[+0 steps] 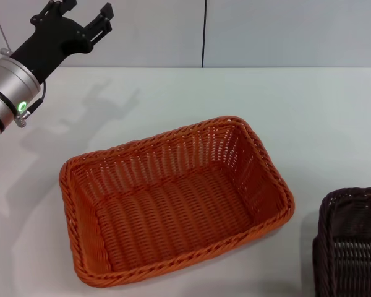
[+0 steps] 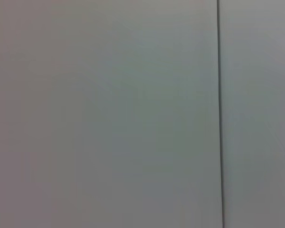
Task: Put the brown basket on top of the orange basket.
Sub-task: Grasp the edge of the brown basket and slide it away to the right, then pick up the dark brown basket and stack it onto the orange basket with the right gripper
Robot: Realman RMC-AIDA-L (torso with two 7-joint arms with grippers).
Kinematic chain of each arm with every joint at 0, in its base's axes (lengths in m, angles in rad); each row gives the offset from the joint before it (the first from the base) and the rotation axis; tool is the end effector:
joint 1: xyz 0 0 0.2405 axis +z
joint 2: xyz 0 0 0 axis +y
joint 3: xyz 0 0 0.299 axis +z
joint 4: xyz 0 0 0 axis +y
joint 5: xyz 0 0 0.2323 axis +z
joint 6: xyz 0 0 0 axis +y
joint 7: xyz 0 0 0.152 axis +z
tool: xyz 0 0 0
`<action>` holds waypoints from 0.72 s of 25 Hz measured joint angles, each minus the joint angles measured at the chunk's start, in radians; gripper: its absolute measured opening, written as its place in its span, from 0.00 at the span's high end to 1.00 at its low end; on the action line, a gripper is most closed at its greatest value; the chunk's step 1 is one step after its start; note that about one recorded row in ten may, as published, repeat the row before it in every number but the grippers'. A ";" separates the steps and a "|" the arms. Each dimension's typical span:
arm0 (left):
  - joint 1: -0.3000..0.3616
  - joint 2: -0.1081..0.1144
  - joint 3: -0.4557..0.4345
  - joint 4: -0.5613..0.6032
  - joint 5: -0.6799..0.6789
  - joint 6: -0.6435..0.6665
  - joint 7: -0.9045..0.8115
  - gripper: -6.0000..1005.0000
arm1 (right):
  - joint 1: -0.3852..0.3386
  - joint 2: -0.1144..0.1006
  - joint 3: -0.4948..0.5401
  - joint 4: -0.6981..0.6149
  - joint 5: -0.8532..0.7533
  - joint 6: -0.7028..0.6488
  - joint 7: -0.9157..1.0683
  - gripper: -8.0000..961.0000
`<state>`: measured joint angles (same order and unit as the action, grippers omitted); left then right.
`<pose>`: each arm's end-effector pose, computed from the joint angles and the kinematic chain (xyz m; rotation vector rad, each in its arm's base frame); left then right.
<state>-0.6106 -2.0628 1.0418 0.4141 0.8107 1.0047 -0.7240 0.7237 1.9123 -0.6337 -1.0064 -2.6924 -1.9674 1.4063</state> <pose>-0.2776 0.4699 0.0017 -1.8872 -0.4012 -0.9107 0.2955 0.3891 0.0996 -3.0707 0.2799 -0.3440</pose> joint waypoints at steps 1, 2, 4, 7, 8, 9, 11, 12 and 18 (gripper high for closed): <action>-0.001 0.000 0.000 0.000 0.000 0.000 0.000 0.20 | -0.001 0.000 0.006 -0.003 0.011 -0.017 -0.005 0.85; -0.003 0.001 0.000 0.000 0.000 0.000 0.000 0.20 | -0.002 -0.001 0.014 -0.007 0.023 -0.037 -0.012 0.85; -0.004 0.001 0.000 0.000 0.000 0.000 0.000 0.20 | -0.006 -0.002 0.030 -0.020 0.050 -0.081 -0.024 0.85; -0.005 0.002 0.000 0.000 0.000 0.000 0.000 0.20 | -0.014 -0.004 0.055 -0.046 0.097 -0.144 -0.041 0.85; -0.006 0.002 0.000 0.000 0.000 0.000 0.000 0.20 | -0.016 -0.005 0.061 -0.053 0.111 -0.159 -0.045 0.85; -0.006 0.003 0.000 0.000 0.001 0.000 0.000 0.20 | -0.018 -0.006 0.072 -0.061 0.131 -0.179 -0.050 0.85; -0.004 0.003 0.000 0.001 0.001 0.000 0.000 0.20 | -0.021 -0.008 0.080 -0.066 0.158 -0.198 -0.055 0.85; -0.004 0.003 -0.001 0.001 0.001 0.000 0.000 0.20 | -0.023 -0.009 0.083 -0.068 0.177 -0.205 -0.057 0.85; -0.001 0.004 -0.002 0.002 0.001 -0.001 0.009 0.20 | -0.041 -0.013 0.098 -0.038 0.297 -0.201 -0.058 0.85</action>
<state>-0.6111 -2.0585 1.0394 0.4163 0.8115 1.0038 -0.7151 0.6825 1.8990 -0.5360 -1.0441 -2.3959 -2.1686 1.3486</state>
